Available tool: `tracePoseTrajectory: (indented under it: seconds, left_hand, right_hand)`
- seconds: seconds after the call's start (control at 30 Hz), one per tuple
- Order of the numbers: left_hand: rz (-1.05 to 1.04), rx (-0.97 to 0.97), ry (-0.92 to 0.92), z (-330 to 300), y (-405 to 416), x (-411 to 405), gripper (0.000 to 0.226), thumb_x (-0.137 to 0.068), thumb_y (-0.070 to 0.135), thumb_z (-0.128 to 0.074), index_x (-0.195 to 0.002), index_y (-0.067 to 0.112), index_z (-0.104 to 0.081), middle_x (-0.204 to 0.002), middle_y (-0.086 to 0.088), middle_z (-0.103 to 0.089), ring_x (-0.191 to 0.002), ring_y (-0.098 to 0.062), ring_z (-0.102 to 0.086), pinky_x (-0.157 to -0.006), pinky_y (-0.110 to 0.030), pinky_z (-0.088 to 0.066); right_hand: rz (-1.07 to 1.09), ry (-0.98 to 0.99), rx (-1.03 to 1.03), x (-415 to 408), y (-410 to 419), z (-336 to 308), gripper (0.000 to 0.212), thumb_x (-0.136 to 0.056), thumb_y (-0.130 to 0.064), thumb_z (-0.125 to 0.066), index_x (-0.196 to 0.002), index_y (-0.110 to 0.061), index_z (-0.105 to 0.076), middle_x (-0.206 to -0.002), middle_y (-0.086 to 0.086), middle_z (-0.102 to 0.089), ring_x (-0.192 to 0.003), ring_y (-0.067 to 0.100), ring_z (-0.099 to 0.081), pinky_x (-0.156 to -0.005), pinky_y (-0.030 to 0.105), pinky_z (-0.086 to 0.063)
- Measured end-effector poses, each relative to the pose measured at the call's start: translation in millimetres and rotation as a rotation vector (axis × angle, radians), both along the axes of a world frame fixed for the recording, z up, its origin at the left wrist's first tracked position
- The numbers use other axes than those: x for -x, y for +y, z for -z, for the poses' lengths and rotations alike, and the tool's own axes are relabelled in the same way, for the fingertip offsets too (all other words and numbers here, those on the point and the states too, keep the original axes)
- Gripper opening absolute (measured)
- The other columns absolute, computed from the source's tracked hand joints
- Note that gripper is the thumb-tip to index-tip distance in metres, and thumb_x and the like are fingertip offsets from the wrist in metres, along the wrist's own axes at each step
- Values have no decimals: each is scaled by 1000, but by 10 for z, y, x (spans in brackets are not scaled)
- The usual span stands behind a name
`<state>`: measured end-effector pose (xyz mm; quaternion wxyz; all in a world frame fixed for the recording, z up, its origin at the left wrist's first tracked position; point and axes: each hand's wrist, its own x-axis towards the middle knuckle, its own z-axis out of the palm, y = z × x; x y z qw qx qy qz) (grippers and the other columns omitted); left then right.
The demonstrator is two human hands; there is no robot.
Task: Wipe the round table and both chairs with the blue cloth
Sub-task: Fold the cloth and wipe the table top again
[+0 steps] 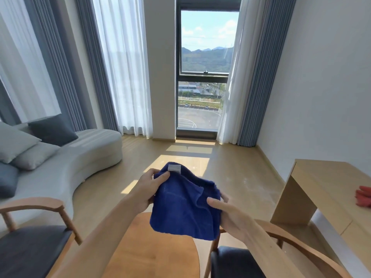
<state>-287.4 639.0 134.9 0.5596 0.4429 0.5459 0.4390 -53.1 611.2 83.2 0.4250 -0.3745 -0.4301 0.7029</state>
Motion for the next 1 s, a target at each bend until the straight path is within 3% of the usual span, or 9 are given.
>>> tracePoseTrajectory:
  seconds: [0.1, 0.23, 0.37, 0.53, 0.67, 0.77, 0.83, 0.9, 1.0]
  left_hand:
    - [144, 72, -156, 48, -15, 67, 44, -78, 19, -77, -116, 11, -57, -113, -11, -68, -105, -28, -65, -89, -40, -53]
    - [281, 68, -156, 143, -53, 132, 57, -60, 6, -76, -115, 3, -62, -112, -15, -68, -108, -31, -62, -92, -40, -50]
    - [168, -29, -59, 203, -79, 149, 53, -68, 4, -69, -119, 16, -58, -103, -10, -72, -100, -27, -67, -85, -37, -53]
    - [207, -130, 253, 110, -147, 80, 37, -92, 9, -53, -116, 38, -50, -99, -2, -72, -91, -19, -69, -68, -39, -59]
    - [216, -333, 115, 37, -175, 70, 36, -93, 5, -54, -117, 30, -52, -101, 2, -70, -92, -20, -67, -64, -36, -56]
    - [140, -507, 57, -35, -172, 47, 37, -87, -15, -49, -104, 16, -59, -86, -6, -63, -79, -21, -57, -60, -28, -49]
    - [168, -597, 71, -60, -174, 26, 38, -80, -17, -53, -91, 17, -66, -88, -6, -67, -78, -17, -59, -62, -25, -49]
    - [218, -604, 27, -77, -171, 28, 37, -76, -14, -53, -83, 19, -68, -97, -6, -69, -86, -17, -64, -68, -27, -52]
    - [254, -527, -8, -61, -145, 71, 31, -84, -22, -48, -89, 4, -64, -92, -8, -69, -80, -20, -62, -65, -27, -51]
  right_hand:
    - [97, -69, 88, 25, 27, 57, 62, -59, 1, -81, -116, -2, -57, -116, 16, -68, -103, 35, -66, -85, 43, -56]
    - [220, -64, 166, 4, 85, 22, 36, -73, 8, -72, -106, 1, -61, -107, 19, -69, -97, 36, -66, -75, 41, -57]
    - [257, -93, 159, -31, 125, -16, 34, -77, 8, -70, -110, 0, -61, -106, 19, -70, -96, 35, -68, -77, 41, -57]
    - [289, -135, 113, -38, 154, -90, 49, -78, 14, -65, -121, -8, -54, -116, 15, -65, -102, 33, -66, -85, 45, -56]
    - [334, -111, -250, -96, 78, -297, 67, -80, 17, -61, -127, -30, -49, -125, 0, -59, -108, 23, -63, -86, 42, -56]
    - [299, -41, -499, -163, 68, -414, 59, -91, 5, -56, -139, -25, -42, -119, 1, -65, -106, 25, -64, -88, 40, -56]
    - [338, -60, -515, -187, 65, -418, 46, -96, 3, -50, -128, -29, -55, -103, 0, -72, -97, 25, -67, -81, 32, -57]
    - [342, -174, -595, -234, 74, -390, 37, -95, -2, -53, -111, -31, -70, -108, 0, -72, -103, 24, -66, -87, 33, -56]
    - [288, -289, -680, -302, 38, -385, 23, -92, -20, -61, -105, -36, -72, -116, -4, -70, -109, 20, -64, -93, 33, -54]
